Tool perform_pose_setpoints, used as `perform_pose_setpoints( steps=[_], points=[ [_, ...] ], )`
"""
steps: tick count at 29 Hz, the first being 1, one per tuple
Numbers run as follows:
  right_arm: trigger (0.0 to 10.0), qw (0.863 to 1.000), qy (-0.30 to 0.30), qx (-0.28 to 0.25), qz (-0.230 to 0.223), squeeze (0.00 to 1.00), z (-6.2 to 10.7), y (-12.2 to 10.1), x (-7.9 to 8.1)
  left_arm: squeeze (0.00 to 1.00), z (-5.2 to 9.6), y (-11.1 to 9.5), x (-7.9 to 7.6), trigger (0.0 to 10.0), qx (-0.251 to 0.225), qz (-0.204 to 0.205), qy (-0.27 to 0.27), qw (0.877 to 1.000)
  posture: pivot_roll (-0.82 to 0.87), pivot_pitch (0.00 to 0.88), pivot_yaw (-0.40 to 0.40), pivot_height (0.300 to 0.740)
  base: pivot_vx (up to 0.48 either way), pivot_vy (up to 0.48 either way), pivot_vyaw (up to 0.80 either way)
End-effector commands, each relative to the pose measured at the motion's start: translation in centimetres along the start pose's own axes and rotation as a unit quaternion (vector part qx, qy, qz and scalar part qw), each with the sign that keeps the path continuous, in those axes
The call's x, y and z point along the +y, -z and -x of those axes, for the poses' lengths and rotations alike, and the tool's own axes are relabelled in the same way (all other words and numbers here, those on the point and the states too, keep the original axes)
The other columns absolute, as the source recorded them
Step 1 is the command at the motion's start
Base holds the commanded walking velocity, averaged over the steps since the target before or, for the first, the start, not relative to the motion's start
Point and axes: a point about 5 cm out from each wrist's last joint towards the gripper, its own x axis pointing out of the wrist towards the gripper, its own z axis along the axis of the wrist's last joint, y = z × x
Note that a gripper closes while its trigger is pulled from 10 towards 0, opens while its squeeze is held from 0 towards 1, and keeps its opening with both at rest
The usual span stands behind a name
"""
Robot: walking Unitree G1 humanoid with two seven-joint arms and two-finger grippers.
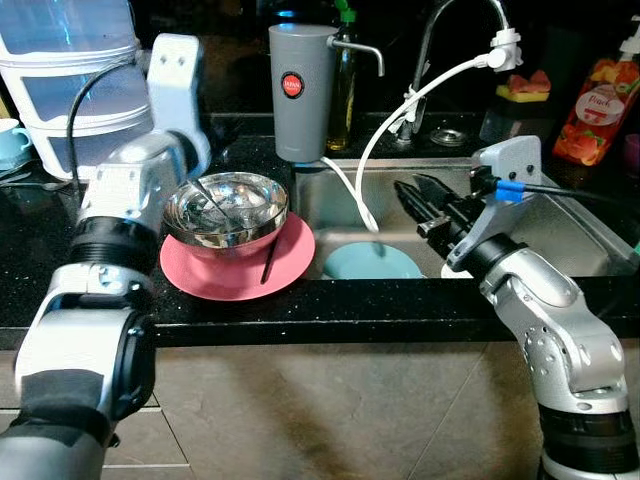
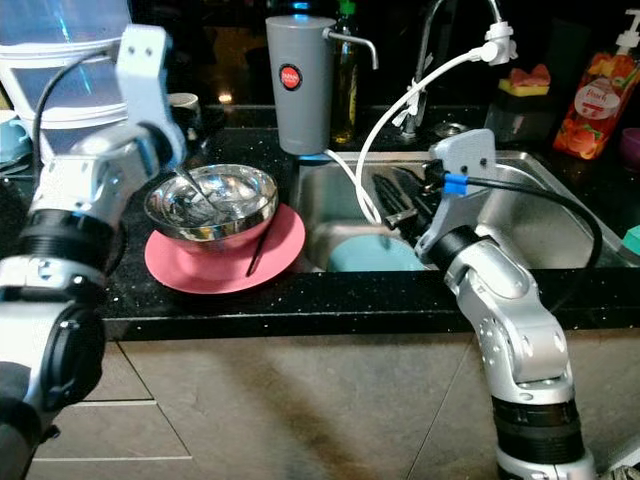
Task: Kitchen organization
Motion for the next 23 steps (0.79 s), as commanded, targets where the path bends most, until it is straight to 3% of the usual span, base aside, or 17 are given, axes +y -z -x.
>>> perform_pose_setpoints(
  steps=[1,5,7,14,15,16,19,20,21,23],
  points=[
    [10.0,1.0,-0.02,-0.014,-0.001,0.0,-0.1,-0.6,0.7,0.0,0.3,-0.3,0.2,10.0,0.008,0.02,0.002,1.0,0.07,0.158,-0.028,0.74,0.0,0.0,0.0],
    [10.0,1.0,-0.02,-0.014,-0.003,0.0,-0.2,-0.5,0.7,0.0,0.3,-0.1,0.4,10.0,0.019,0.044,-0.028,0.998,0.07,0.157,-0.027,0.74,0.0,0.0,0.0],
    [10.0,1.0,-0.021,-0.015,-0.005,0.0,-0.2,-0.5,0.7,0.0,0.2,0.4,1.0,10.0,0.037,0.088,-0.076,0.993,0.07,0.157,-0.026,0.74,0.0,0.0,0.0],
    [10.0,1.0,-0.02,-0.013,-0.01,0.0,-0.2,-0.3,0.8,0.0,0.4,2.2,1.7,10.0,0.075,0.115,-0.139,0.981,0.07,0.154,-0.028,0.74,0.0,0.0,0.0],
    [10.0,1.0,-0.02,-0.013,-0.011,0.0,-0.2,-0.3,0.8,0.24,0.4,2.5,1.7,10.0,0.082,0.119,-0.144,0.979,0.07,0.154,-0.028,0.74,0.0,0.0,0.0],
    [10.0,1.0,-0.021,-0.013,-0.012,0.0,-0.3,-0.2,0.8,1.0,0.3,2.8,1.6,10.0,0.085,0.125,-0.144,0.978,0.07,0.154,-0.028,0.74,0.0,0.0,0.0],
    [10.0,1.0,-0.022,-0.013,-0.013,0.0,-0.4,-0.2,0.9,1.0,0.1,3.1,1.1,10.0,0.092,0.132,-0.14,0.977,0.07,0.149,-0.029,0.74,0.0,0.0,0.0],
    [10.0,1.0,-0.022,-0.013,-0.013,0.0,-0.4,-0.2,0.9,0.63,0.0,3.2,0.8,10.0,0.093,0.136,-0.138,0.977,0.07,0.149,-0.029,0.74,0.0,0.0,0.0],
    [10.0,1.0,-0.022,-0.014,-0.014,0.0,-0.4,-0.2,0.9,0.0,-0.1,3.4,0.5,10.0,0.097,0.142,-0.136,0.976,0.07,0.149,-0.029,0.74,0.0,0.0,0.0],
    [10.0,1.0,-0.022,-0.014,-0.014,0.0,-0.4,-0.2,0.9,0.0,-0.2,3.5,0.3,10.0,0.099,0.147,-0.135,0.975,0.07,0.149,-0.029,0.74,0.0,0.0,0.0]
  ],
)
